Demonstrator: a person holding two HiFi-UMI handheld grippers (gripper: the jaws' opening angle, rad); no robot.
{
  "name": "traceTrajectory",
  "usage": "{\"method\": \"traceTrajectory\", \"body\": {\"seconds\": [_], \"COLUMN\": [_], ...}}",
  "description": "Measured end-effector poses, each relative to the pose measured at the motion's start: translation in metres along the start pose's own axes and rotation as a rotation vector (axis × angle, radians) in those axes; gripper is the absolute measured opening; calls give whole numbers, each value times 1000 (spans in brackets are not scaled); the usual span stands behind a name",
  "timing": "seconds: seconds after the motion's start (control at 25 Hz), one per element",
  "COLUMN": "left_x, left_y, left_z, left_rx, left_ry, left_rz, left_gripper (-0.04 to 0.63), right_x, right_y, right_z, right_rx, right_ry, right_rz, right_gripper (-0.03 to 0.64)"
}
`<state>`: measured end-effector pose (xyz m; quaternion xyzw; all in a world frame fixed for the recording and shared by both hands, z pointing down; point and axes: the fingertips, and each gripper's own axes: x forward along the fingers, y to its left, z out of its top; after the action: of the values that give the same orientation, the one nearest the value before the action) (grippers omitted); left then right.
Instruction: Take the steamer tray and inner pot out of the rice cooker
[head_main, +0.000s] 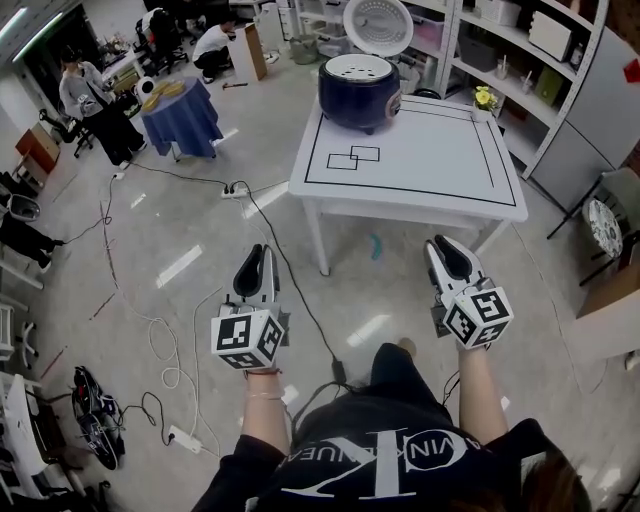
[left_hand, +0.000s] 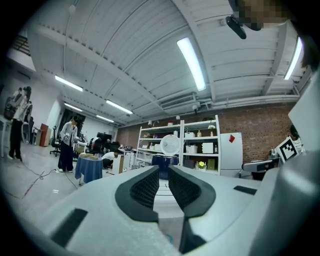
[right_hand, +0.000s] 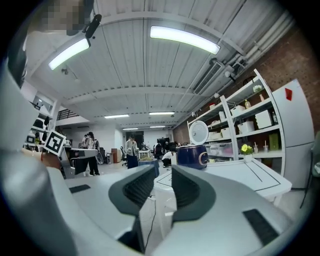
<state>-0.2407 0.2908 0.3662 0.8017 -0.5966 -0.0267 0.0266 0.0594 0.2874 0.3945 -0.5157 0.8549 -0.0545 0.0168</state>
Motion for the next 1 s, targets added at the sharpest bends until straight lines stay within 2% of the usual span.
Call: {"method": "traceTrajectory", "body": {"seconds": [0.04, 0.2, 0.6, 1.0], "left_x": [1, 8, 63, 162], "left_y": [2, 8, 33, 53], "left_z": [0, -3, -10, -3], "left_rx": [-7, -24, -45, -44], "left_ry": [-1, 5, 16, 22], "left_rz": [0, -4, 12, 21], "left_gripper": [28, 97, 97, 97], "right_x": [0, 3, 53, 148], "right_y": [-2, -16, -49, -104], "right_z": [0, 4, 2, 15], "right_rx": [16, 47, 73, 80], "right_ry": [-4, -22, -25, -3], "right_rz": [1, -23, -35, -6], "right_gripper": [110, 146, 152, 152]}}
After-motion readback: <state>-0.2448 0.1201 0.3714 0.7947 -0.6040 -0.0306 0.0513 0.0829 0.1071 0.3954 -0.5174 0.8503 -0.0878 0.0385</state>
